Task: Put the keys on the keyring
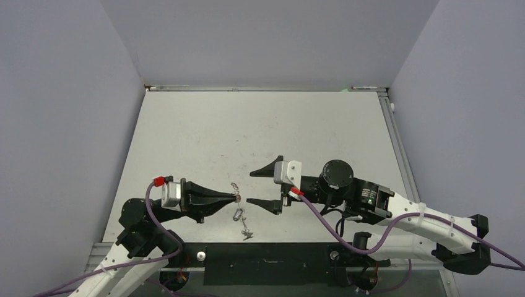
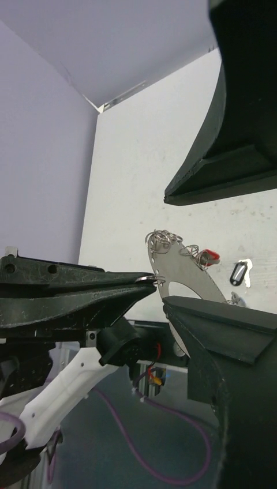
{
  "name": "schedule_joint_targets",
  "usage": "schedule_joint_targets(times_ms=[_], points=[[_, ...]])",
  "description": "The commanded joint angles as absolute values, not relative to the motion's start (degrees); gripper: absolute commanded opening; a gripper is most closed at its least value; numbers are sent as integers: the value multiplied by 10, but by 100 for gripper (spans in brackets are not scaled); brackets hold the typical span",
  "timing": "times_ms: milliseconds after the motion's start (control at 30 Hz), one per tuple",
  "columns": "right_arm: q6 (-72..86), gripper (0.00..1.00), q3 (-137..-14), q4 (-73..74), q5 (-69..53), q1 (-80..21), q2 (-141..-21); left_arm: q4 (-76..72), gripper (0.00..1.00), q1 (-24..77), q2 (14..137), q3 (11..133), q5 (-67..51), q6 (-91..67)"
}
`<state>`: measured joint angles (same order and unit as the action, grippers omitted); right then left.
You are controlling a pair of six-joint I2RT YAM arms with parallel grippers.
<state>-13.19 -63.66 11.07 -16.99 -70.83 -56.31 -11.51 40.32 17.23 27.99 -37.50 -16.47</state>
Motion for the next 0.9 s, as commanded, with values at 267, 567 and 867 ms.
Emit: schedule_joint_targets(times_ms=[267, 567, 867], points=[[-9, 44, -546, -139, -314, -689, -565, -462, 0, 404, 171, 201, -366, -362], [13, 37, -539, -172, -338, -686, -570, -467, 0, 404, 176, 200, -365, -363], [24, 32, -541, -188, -352, -686, -588, -468, 0, 403, 180, 201, -365, -360]])
